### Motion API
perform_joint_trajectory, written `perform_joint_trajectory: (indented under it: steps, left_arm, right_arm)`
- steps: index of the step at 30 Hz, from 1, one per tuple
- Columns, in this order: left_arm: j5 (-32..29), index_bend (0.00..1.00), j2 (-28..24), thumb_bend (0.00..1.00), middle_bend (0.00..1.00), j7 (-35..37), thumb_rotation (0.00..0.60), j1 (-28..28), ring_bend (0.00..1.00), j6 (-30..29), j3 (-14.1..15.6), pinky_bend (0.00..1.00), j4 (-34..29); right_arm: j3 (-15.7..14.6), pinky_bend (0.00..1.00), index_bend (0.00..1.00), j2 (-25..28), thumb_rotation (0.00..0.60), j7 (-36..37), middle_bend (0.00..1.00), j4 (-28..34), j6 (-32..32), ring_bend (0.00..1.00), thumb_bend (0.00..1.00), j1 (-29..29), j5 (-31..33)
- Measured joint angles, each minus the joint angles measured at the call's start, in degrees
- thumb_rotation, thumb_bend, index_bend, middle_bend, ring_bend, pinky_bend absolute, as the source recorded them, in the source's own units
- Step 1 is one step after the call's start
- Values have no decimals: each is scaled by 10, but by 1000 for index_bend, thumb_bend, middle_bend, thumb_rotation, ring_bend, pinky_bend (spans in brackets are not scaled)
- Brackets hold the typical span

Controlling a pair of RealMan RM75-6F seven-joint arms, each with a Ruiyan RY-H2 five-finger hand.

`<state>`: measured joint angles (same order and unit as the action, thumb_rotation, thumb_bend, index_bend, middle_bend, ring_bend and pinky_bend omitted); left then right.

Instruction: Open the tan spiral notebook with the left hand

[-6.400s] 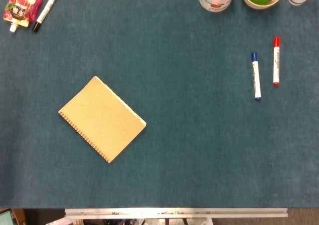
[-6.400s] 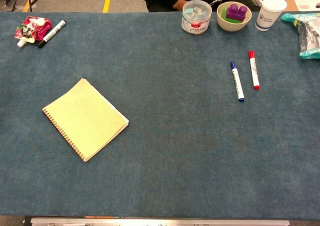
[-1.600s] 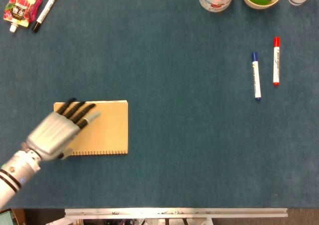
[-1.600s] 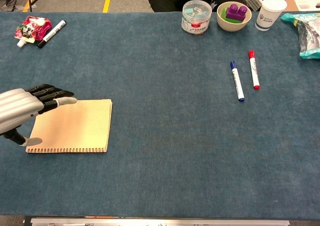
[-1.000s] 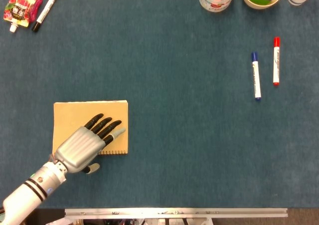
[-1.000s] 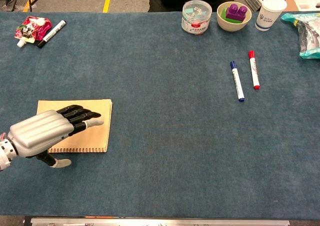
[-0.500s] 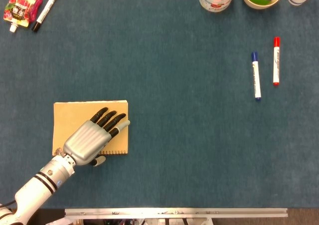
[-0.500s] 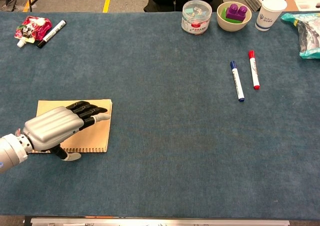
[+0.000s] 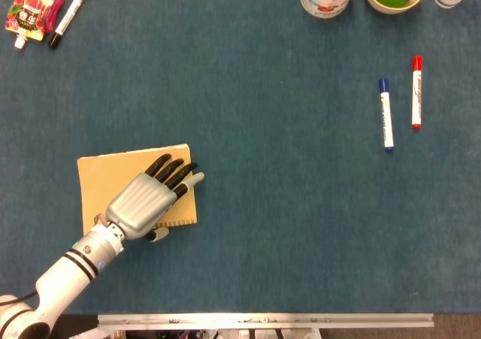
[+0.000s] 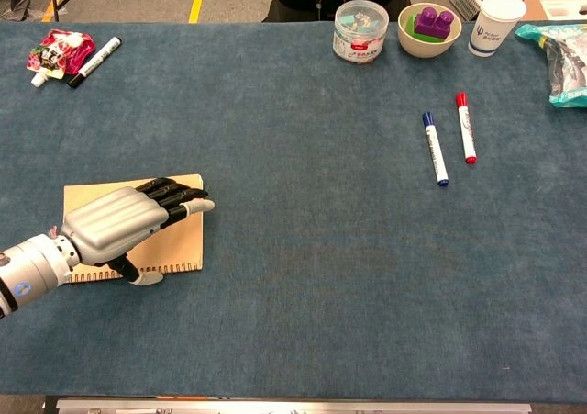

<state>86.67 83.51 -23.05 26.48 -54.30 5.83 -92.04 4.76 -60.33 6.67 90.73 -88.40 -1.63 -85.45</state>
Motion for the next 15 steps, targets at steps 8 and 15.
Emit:
perform_joint_trajectory:
  steps: [8, 15]
  left_arm:
    - [-25, 0, 15, 178, 0, -22, 515, 12, 0, 5, -22, 0, 9]
    - [-71, 0, 26, 179, 0, -70, 516, 32, 0, 15, -51, 0, 21]
  right_arm:
    - [0, 265, 238, 1, 600, 5, 249, -4, -3, 147, 226, 4, 3]
    - [1, 265, 238, 0, 600, 12, 249, -10, -5, 147, 226, 8, 6]
